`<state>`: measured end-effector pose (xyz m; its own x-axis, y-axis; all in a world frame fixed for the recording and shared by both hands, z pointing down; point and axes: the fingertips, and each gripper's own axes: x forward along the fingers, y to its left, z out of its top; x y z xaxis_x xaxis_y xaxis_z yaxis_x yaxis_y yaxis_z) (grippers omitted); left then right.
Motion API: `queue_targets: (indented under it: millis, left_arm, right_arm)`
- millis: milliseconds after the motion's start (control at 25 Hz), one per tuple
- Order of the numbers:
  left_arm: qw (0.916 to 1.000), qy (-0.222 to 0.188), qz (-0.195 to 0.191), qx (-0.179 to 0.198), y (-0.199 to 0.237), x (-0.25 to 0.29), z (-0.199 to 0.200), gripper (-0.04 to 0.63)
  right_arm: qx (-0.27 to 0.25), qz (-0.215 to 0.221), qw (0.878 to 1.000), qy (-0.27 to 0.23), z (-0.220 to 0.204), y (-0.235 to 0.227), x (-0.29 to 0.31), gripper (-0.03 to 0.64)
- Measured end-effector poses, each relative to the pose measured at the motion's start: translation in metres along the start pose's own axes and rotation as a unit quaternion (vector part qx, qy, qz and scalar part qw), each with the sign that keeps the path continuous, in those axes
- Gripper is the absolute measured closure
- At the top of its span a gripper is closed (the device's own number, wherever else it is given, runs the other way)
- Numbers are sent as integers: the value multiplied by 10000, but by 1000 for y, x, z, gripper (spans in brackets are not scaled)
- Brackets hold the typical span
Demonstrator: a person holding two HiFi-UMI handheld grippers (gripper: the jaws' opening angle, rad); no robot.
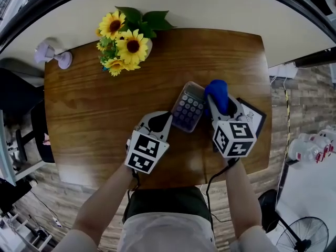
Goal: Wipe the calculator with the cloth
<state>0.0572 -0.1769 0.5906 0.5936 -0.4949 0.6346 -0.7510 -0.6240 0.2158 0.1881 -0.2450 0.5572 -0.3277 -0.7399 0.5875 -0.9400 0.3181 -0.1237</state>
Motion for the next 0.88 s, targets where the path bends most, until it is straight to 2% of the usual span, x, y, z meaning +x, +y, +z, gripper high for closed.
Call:
queue_targets:
  millis: [320,440,640,720,880]
  left_arm:
    - [9999,-68,-68,-56,1,0,0,594]
    - [9999,-55,-93,-44,0,2,1,594]
    - [9999,-56,-96,-77,0,1,1,594]
    - [9999,-55,-106,-69,0,2,2,594]
    - [9998,-48,-184,-53,0,2,2,594]
  right_arm:
    - [-876,604,9939,280,-17,64,14,460]
    - [-1053,821,9902,409,-21,76,7,460]
    - [-1553,1364,9762,655,-40,111,-12,462]
    - [-1590,1588,9714,762,-48,121,-21,462]
    - [-1341,2200,9589,1192,-67,140,-43,468]
